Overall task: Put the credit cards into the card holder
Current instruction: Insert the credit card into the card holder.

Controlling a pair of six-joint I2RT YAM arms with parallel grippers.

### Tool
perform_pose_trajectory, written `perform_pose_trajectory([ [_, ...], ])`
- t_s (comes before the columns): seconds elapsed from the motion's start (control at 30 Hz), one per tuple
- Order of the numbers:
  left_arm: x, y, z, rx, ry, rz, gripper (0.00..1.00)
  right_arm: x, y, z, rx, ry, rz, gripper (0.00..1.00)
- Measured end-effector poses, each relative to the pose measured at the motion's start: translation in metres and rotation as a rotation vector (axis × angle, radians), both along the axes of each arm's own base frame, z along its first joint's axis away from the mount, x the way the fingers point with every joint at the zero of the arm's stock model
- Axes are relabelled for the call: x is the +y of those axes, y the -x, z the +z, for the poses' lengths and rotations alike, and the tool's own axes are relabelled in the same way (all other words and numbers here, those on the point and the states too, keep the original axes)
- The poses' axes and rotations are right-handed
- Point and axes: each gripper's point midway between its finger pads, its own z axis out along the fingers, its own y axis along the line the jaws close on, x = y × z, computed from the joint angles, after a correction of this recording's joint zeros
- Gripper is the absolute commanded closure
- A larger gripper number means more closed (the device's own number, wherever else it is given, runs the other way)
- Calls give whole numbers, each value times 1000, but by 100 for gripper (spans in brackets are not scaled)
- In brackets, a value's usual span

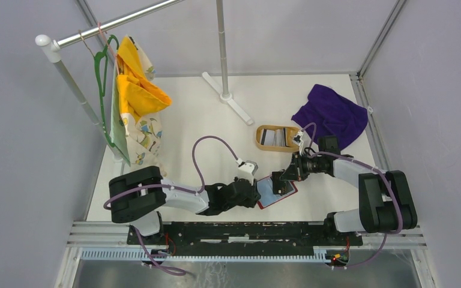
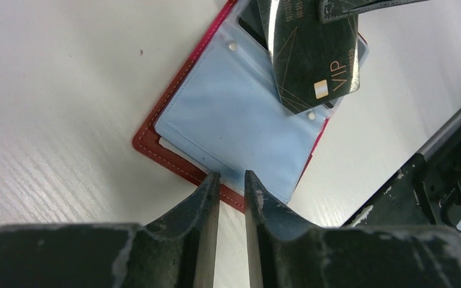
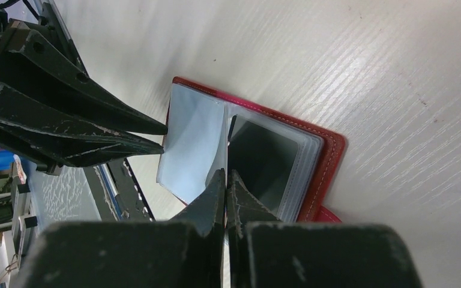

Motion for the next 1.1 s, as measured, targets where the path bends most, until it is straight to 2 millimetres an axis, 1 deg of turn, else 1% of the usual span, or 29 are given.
perform_pose_trajectory([
  [0.4, -2, -12, -3, -13, -85, 67, 68, -1, 1, -8, 50, 5, -18, 100],
  [0.87, -4, -22, -4, -35, -132, 106, 72, -9, -2, -13, 89, 71, -65, 100],
  [1.1, -5, -23, -4, -34, -142, 108, 73, -9, -1, -13, 103, 74, -82, 100],
])
